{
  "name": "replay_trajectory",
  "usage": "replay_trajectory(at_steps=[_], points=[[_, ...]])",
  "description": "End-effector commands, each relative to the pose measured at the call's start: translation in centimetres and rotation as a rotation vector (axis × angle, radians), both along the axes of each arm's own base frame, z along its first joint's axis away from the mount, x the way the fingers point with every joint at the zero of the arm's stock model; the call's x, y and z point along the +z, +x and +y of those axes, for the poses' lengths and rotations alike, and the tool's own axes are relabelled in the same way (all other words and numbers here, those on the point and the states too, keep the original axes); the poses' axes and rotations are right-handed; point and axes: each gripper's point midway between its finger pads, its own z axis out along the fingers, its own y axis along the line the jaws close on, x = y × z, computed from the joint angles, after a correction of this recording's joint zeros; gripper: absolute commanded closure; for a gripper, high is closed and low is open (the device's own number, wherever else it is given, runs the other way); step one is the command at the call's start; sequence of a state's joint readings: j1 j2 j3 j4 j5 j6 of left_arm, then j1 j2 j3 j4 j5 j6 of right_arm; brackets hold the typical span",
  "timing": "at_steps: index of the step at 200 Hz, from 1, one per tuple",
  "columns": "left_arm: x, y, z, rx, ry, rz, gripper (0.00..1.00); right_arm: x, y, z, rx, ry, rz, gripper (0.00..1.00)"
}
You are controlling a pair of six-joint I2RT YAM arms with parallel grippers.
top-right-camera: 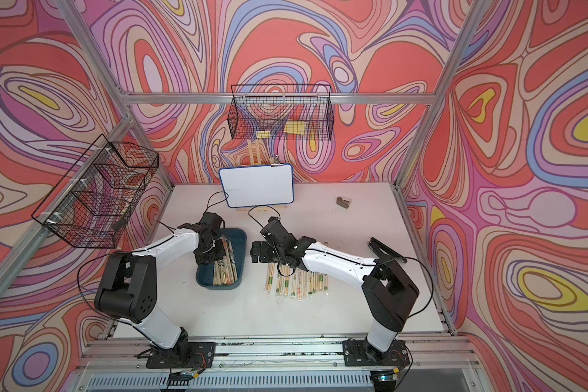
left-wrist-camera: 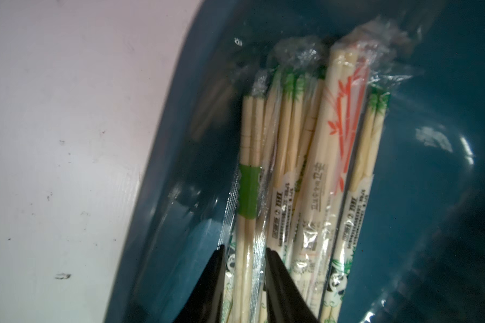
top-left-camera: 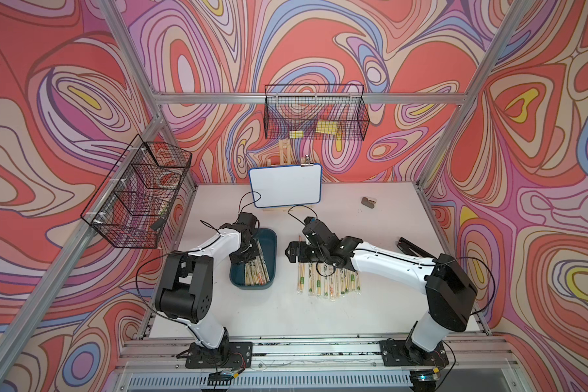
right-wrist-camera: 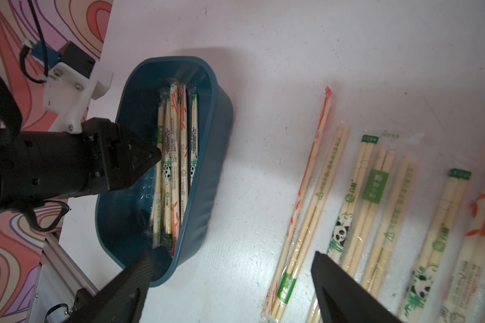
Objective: Take the paired disposable chopsticks out of the storage box
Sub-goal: Pick up the paired disposable chopsticks from the storage box.
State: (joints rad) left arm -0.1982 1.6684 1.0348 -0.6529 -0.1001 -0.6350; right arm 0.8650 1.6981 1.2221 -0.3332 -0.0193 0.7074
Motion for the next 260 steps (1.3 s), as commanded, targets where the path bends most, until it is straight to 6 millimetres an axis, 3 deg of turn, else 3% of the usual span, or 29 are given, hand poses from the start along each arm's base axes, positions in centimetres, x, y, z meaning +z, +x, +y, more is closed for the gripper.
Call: replay_trajectory(at_steps=[1, 71, 160, 213, 260], points=[[-0.8, 0.0, 0.2, -0.014, 0.026, 0.012, 0.71, 0.8, 0.0, -0.4, -0.007, 0.000, -0.010, 0.05], [-2.2, -0.4, 0.3, -0.016, 0.034, 0.037, 0.73, 0.7, 0.2, -0.6, -0.014, -0.018, -0.010, 0.06], [-2.6, -0.4, 0.0, -0.030, 0.018, 0.046, 0.91, 0.5, 0.1, -0.6, -0.011, -0.025, -0.007, 0.06], [-0.8, -0.3, 0.4, -0.040, 0.042, 0.024, 0.98, 0.5, 0.1, -0.3, 0.002, -0.019, -0.003, 0.06], [2.9, 0.4, 1.1, -0.051, 0.084, -0.028, 0.98, 0.7, 0.2, 0.7, 0.028, 0.003, 0.002, 0.07]])
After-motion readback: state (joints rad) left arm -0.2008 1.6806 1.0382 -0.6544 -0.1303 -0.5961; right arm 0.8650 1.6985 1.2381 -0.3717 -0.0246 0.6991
